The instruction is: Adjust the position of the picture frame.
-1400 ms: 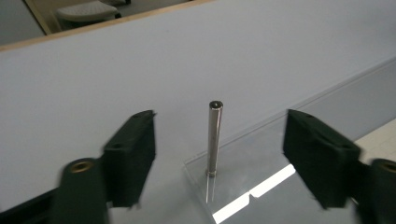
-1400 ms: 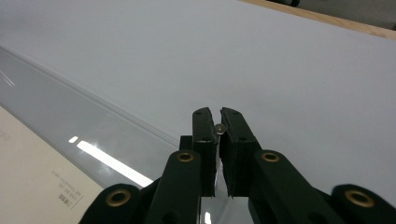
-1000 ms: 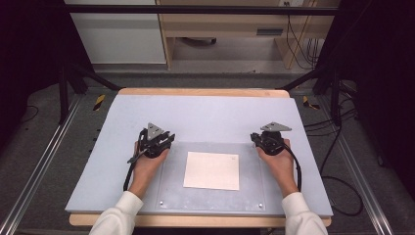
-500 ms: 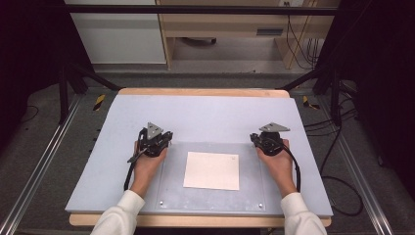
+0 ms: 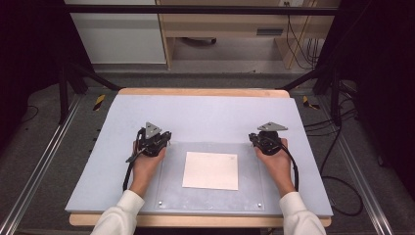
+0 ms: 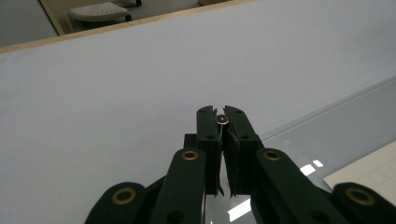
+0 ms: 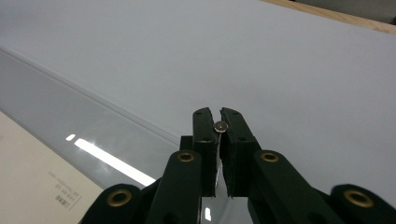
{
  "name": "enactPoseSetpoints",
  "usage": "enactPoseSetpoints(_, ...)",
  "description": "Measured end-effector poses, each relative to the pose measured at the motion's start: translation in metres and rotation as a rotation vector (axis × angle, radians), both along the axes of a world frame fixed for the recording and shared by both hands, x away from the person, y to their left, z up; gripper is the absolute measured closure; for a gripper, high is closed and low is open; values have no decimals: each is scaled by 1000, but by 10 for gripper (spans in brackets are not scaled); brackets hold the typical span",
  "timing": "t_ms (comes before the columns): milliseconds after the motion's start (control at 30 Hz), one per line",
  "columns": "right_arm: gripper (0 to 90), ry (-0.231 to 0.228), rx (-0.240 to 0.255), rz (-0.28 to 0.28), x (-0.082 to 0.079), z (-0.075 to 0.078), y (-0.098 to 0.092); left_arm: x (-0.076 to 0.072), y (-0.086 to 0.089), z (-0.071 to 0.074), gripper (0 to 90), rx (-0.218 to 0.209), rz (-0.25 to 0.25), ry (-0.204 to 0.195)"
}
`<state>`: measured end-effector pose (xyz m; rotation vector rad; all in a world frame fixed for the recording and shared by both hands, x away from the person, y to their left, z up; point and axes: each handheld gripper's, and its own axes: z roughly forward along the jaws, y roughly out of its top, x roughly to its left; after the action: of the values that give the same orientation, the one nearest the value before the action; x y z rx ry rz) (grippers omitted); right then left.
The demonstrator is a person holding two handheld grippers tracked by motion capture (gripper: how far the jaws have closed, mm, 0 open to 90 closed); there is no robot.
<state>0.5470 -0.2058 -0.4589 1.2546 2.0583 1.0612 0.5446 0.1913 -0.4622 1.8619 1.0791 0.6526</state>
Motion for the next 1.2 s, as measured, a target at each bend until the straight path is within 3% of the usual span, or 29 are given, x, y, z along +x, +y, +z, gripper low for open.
enactPoseSetpoints(367,853,78,-3,-3,9,7,1,9,3,6,850,8,-27,56)
enactPoseSetpoints(600,839,203,33,14,25,14,-2,22,5,16,851,35,-51,148)
enactPoseSetpoints(800,839,306,55,22,41,19,-5,40,10,22,852,18,-93,247)
enactPoseSetpoints(867,838,335,72,29,46,20,-7,43,10,23,852,14,-100,262)
enactPoseSetpoints(1067,824,385,116,49,52,21,-11,50,12,26,853,25,-124,299)
enactPoseSetpoints(1200,828,384,107,53,53,21,-11,51,12,26,853,17,-122,311)
